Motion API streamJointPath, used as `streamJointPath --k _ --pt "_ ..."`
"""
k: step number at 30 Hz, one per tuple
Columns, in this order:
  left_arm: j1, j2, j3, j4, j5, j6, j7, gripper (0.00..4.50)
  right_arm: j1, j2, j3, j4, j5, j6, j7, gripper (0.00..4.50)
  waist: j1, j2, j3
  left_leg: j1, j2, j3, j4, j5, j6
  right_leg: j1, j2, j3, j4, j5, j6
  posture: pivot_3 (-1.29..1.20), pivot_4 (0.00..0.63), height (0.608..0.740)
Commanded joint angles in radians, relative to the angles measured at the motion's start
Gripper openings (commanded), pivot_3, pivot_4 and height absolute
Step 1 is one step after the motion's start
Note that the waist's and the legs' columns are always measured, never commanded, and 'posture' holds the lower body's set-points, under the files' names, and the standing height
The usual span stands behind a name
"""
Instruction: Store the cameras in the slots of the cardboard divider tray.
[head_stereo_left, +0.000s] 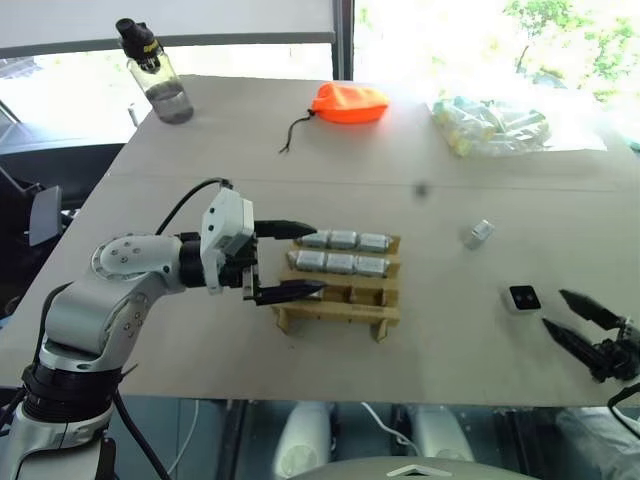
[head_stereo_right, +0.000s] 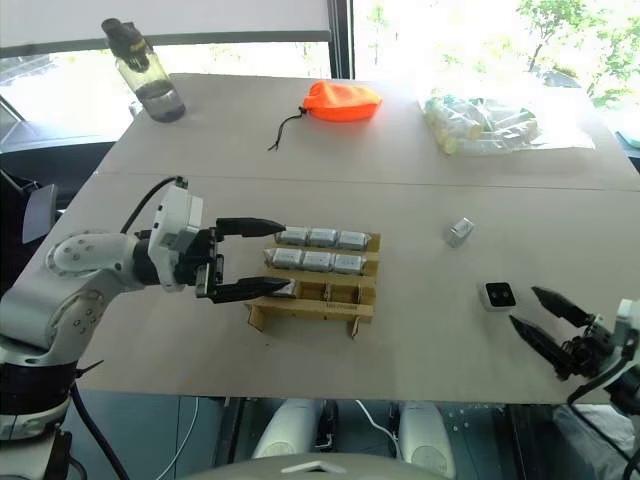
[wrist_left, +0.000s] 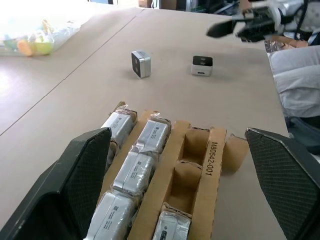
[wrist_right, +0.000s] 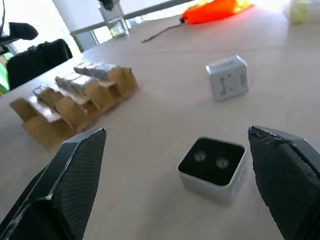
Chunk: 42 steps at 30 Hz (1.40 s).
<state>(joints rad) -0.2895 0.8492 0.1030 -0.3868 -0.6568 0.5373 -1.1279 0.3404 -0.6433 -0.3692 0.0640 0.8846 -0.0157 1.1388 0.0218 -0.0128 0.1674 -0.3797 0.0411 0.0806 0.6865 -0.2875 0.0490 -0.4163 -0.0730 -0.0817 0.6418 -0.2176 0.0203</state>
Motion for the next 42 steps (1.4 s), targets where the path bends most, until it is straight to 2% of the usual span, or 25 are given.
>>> streamJointPath --k 1,6,9,14,19,26,29,31,32,33,36,42 --pt "-0.016 0.001 0.016 -0.017 -0.014 -0.006 0.000 4.45 0.023 0.106 -0.021 -0.136 -0.106 -0.027 -0.213 4.50 -0.005 0.000 0.000 0.000 0.000 0.000 0.000 0.000 0.000 0.000 0.000 0.000 0.000 0.000 0.000 0.00 0.150 0.726" --pt "-0.037 0.002 -0.009 0.013 0.005 -0.022 -0.023 4.45 0.010 0.230 0.026 -0.236 -0.280 -0.011 -0.463 4.50 -0.007 0.001 -0.001 0.000 0.000 0.000 0.000 0.000 0.000 0.000 0.000 0.001 0.000 0.000 0.000 0.00 0.150 0.726" --pt "-0.040 0.003 -0.019 0.020 0.015 -0.029 -0.034 4.45 -0.006 0.276 0.037 -0.274 -0.313 0.034 -0.563 4.50 -0.007 0.002 -0.001 0.000 0.000 0.001 0.000 0.000 0.000 -0.001 0.000 0.001 0.000 0.000 0.000 0.00 0.150 0.726" --pt "-0.043 0.005 -0.024 0.027 0.020 -0.036 -0.040 4.45 -0.004 0.285 0.059 -0.283 -0.374 0.034 -0.578 4.50 -0.006 0.002 -0.001 -0.001 -0.001 0.001 0.000 0.000 0.000 -0.001 0.000 0.001 0.000 0.000 -0.001 0.00 0.150 0.726" --pt "-0.033 0.007 -0.018 0.032 0.035 -0.047 -0.042 4.45 -0.013 0.330 0.128 -0.295 -0.524 0.033 -0.696 4.50 -0.009 0.001 -0.001 0.000 -0.001 0.001 -0.001 0.000 0.000 -0.001 0.000 0.001 0.000 0.000 -0.001 0.00 0.150 0.726" --pt "-0.026 0.006 -0.012 0.026 0.037 -0.049 -0.038 4.45 -0.038 0.355 0.143 -0.297 -0.542 0.065 -0.733 4.50 -0.010 0.001 -0.002 0.000 0.000 0.001 -0.001 0.000 0.000 -0.001 0.001 0.002 0.000 0.000 -0.001 0.00 0.150 0.726" --pt "-0.027 0.005 -0.013 0.024 0.036 -0.049 -0.037 4.50 -0.039 0.361 0.132 -0.304 -0.512 0.103 -0.737 3.63 -0.010 0.000 -0.002 0.000 0.000 0.001 -0.001 0.000 0.000 -0.001 0.001 0.002 0.000 0.000 -0.001 0.00 0.150 0.726" --pt "-0.028 0.005 -0.014 0.025 0.037 -0.051 -0.038 4.50 -0.036 0.361 0.133 -0.314 -0.502 0.110 -0.728 2.73 -0.010 0.000 -0.002 0.000 0.000 0.001 -0.001 0.000 0.000 -0.001 0.001 0.002 0.000 0.000 -0.001 0.00 0.150 0.726" --pt "-0.029 0.004 -0.014 0.026 0.037 -0.051 -0.038 4.50 -0.036 0.359 0.134 -0.316 -0.505 0.106 -0.726 2.11 -0.010 -0.001 -0.002 0.000 0.000 0.001 -0.001 0.000 0.000 -0.001 0.001 0.002 0.000 0.000 -0.001 0.00 0.150 0.726" --pt "-0.030 0.004 -0.015 0.027 0.037 -0.052 -0.038 4.50 -0.036 0.358 0.134 -0.318 -0.508 0.105 -0.727 1.99 -0.010 0.000 -0.002 0.000 0.000 0.001 -0.001 0.000 0.000 -0.001 0.001 0.002 0.000 0.000 -0.001 0.00 0.150 0.726" --pt "-0.033 0.003 -0.018 0.031 0.040 -0.055 -0.038 4.50 -0.033 0.356 0.134 -0.323 -0.501 0.099 -0.712 2.00 -0.010 0.000 -0.002 0.000 0.000 0.001 -0.001 0.000 0.000 -0.001 0.001 0.002 0.000 0.000 -0.001 0.00 0.150 0.726" --pt "-0.043 0.004 -0.024 0.040 0.035 -0.057 -0.057 4.50 -0.027 0.333 0.173 -0.387 -0.451 0.037 -0.574 2.00 -0.010 0.000 -0.002 -0.001 0.000 0.001 -0.001 0.000 0.000 -0.002 0.001 0.002 0.000 0.000 -0.001 0.00 0.150 0.726"
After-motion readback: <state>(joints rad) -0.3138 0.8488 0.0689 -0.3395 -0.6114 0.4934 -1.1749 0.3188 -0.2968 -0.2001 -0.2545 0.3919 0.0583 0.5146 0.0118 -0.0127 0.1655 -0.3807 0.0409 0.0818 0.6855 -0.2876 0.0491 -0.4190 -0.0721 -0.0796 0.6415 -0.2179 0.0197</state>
